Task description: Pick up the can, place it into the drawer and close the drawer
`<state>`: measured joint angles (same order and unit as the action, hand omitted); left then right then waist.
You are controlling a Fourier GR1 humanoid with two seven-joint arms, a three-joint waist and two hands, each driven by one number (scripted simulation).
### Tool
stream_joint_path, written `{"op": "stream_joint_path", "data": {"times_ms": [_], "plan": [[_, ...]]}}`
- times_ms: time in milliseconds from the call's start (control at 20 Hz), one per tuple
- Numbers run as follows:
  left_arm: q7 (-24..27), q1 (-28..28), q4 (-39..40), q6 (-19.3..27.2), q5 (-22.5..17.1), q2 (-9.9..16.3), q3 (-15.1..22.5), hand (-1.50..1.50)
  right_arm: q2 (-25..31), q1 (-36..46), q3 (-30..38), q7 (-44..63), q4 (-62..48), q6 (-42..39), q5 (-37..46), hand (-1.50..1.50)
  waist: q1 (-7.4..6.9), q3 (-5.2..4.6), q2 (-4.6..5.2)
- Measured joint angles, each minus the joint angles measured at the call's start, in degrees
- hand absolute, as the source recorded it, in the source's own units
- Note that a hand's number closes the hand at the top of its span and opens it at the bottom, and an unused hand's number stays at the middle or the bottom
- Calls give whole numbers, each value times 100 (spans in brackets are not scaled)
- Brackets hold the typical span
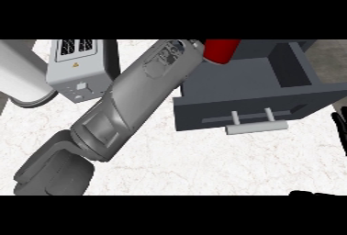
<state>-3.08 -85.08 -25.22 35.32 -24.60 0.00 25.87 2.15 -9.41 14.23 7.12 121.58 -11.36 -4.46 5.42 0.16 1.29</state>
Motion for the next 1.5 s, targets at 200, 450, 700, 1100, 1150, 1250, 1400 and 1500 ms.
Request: {"op": "stream_joint_path", "data": {"times_ms": [200,450,700,1100,1150,1250,1400,1500], "plan": [[197,75,209,27,-109,0,187,150,6,52,-19,115,107,36,-8,-150,34,0,10],[347,129,312,118,-196,0,508,150,79,181,24,97,19,8,-47,-150,109,1,30],[442,190,443,267,-289,0,725,-150,89,302,1,105,-26,39,-15,-150,148,2,47],[544,274,523,652,-490,1,924,-150,95,306,-47,113,28,12,-9,-150,207,0,54],[575,287,532,686,-519,1,932,-150,100,310,-37,126,40,13,-28,-150,216,1,57],[602,337,477,776,-604,0,962,-150,90,315,-65,108,38,6,-12,-150,218,0,56],[654,336,458,892,-717,1,971,-150,177,405,-40,123,97,7,40,-150,237,-1,64],[718,375,446,932,-791,0,961,-150,253,385,-51,50,211,11,248,-150,216,-3,58]]}}
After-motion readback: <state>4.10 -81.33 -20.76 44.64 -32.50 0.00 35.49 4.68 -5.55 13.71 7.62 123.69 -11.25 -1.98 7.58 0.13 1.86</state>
